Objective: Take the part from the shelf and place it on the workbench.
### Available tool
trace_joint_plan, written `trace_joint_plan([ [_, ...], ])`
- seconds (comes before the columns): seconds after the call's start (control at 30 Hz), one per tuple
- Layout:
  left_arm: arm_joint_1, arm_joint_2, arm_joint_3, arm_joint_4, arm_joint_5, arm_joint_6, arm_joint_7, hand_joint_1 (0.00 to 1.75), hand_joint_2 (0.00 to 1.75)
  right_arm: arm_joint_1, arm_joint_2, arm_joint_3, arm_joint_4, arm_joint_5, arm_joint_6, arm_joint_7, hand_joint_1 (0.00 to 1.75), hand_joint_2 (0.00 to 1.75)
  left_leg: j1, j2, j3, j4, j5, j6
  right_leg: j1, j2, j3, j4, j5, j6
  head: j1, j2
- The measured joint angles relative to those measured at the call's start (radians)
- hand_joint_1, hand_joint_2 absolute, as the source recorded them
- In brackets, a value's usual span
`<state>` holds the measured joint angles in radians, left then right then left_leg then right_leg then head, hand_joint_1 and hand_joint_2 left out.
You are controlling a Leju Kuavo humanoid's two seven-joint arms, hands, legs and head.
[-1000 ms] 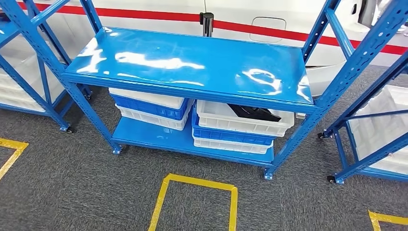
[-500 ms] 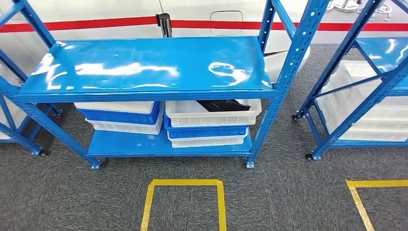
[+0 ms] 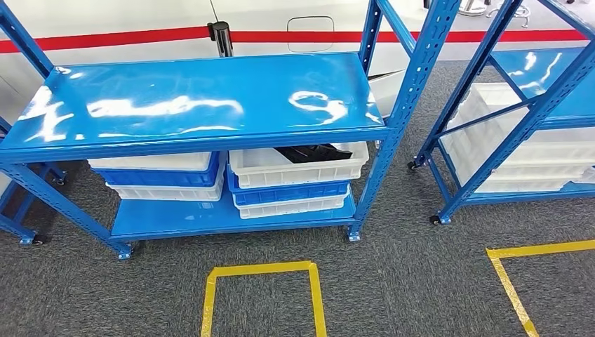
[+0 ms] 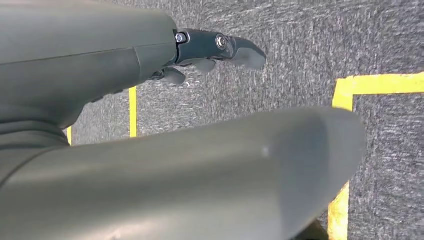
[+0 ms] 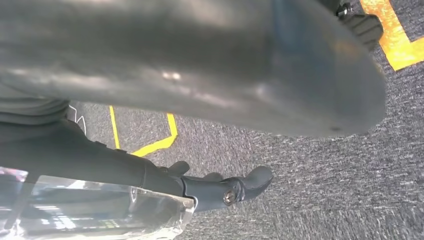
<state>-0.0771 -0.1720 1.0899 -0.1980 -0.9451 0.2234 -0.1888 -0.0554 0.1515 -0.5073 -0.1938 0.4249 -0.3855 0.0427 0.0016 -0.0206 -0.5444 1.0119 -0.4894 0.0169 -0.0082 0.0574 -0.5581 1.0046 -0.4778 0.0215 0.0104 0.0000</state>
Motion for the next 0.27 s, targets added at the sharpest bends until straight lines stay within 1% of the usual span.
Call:
trace_joint_plan([
  [0.17, 0.000, 0.000, 0.000, 0.000, -0.006, -0.003, 0.001, 0.00, 0.00, 0.000, -0.002, 0.004, 0.000, 0.016, -0.008, 0.012, 0.00, 0.00, -0.004, 0.000, -0.002, 0.001, 0.003, 0.006, -0.004, 0.000, 0.007, -0.003, 0.004, 0.007, 0.000, 0.000],
  [0.27, -0.001, 0.000, 0.000, 0.000, -0.013, -0.004, 0.002, 0.00, 0.00, 0.000, -0.002, 0.006, 0.000, 0.025, -0.010, 0.017, 0.00, 0.00, -0.005, 0.000, -0.003, 0.001, 0.003, 0.006, -0.005, 0.000, 0.007, -0.003, 0.005, 0.007, 0.000, 0.000],
])
